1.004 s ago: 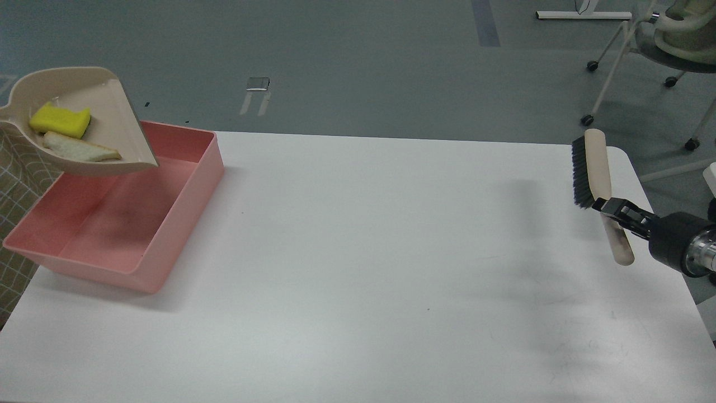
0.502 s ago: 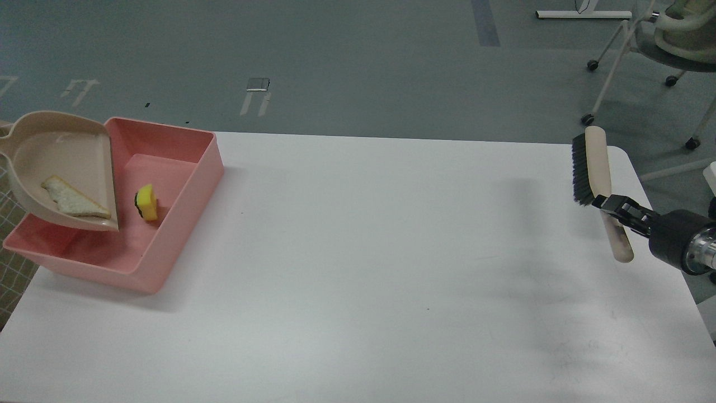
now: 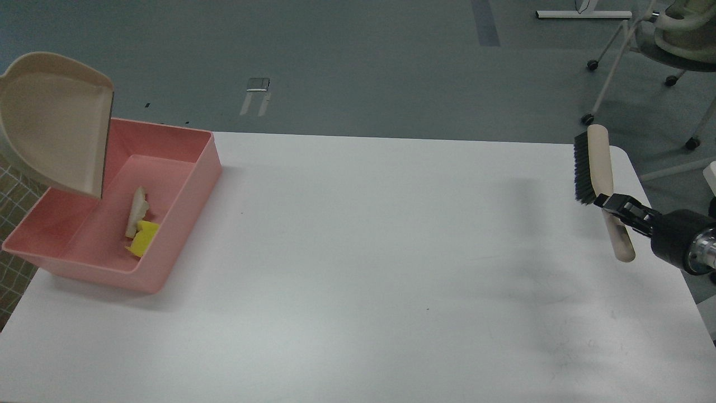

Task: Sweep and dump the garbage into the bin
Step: 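Tip the dustpan with the left gripper to dump debris into the bin, then lower the empty dustpan back onto the table with the left gripper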

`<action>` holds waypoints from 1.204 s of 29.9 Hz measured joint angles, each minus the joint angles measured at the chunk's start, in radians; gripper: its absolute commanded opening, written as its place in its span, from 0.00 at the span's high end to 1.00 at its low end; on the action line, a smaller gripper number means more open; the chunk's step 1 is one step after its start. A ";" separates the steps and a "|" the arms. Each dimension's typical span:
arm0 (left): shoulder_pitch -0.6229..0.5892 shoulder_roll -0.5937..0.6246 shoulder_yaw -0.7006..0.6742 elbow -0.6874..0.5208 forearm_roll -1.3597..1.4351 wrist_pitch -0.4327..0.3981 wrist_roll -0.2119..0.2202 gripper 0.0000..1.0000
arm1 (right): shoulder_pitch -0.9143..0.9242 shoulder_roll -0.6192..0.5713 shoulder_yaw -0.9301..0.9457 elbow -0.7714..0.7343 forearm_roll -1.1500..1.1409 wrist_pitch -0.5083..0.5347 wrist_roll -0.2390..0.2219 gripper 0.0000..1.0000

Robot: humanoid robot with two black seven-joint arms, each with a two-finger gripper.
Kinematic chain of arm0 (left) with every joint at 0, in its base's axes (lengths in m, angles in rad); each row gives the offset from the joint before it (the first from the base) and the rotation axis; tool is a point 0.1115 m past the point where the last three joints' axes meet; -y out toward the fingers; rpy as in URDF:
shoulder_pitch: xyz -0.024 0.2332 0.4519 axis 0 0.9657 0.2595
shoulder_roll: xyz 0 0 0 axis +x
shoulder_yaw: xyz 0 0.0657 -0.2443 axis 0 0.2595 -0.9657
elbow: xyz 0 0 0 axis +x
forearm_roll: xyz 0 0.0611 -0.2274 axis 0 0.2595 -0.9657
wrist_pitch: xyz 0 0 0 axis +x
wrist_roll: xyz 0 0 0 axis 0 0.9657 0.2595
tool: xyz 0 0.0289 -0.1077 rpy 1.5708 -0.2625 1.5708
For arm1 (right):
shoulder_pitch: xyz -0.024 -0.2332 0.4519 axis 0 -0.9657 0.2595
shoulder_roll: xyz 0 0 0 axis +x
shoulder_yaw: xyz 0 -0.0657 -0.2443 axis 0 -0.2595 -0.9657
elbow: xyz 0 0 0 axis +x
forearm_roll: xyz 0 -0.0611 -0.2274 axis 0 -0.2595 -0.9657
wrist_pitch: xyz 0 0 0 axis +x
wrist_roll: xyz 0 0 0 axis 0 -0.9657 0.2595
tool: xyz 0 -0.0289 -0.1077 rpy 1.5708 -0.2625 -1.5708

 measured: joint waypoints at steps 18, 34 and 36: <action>-0.194 -0.321 0.000 -0.013 -0.428 -0.103 0.090 0.89 | -0.059 0.006 0.060 0.002 -0.001 0.000 0.002 0.80; -0.325 -0.969 0.319 -0.090 -0.337 0.036 0.206 0.89 | -0.147 -0.103 0.101 -0.002 -0.002 0.000 0.009 0.81; -0.324 -1.052 0.346 -0.076 -0.287 0.051 0.206 0.89 | -0.154 -0.117 0.101 -0.002 -0.003 0.000 0.010 0.81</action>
